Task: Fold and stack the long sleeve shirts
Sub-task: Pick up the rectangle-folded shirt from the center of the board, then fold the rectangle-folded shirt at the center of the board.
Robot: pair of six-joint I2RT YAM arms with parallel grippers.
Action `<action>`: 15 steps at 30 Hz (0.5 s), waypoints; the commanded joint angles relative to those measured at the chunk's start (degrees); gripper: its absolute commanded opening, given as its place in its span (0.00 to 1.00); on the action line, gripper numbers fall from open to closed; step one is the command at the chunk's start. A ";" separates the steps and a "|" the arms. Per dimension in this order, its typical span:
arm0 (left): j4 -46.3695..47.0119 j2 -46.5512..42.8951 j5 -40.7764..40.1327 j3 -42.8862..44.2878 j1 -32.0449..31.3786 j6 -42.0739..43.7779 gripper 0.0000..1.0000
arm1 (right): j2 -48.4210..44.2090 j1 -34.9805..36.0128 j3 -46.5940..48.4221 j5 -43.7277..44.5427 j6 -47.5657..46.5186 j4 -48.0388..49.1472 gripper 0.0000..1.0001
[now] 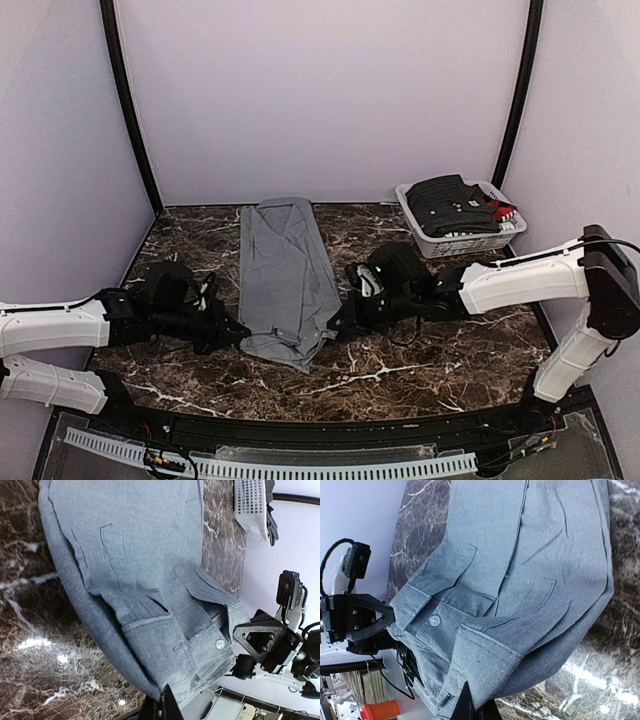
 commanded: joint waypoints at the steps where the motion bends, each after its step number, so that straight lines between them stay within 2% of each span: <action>1: 1.85 0.48 1.41 2.26 4.96 -0.39 0.00 | 2.99 -4.12 5.43 0.14 -2.37 0.40 0.00; 7: 10.23 6.53 1.35 4.14 10.35 -2.65 0.00 | 10.68 -9.56 12.54 -2.25 -3.14 3.26 0.00; 15: 20.46 21.45 0.34 9.06 17.45 -2.07 0.00 | 25.55 -14.44 25.10 -5.31 -4.63 5.89 0.00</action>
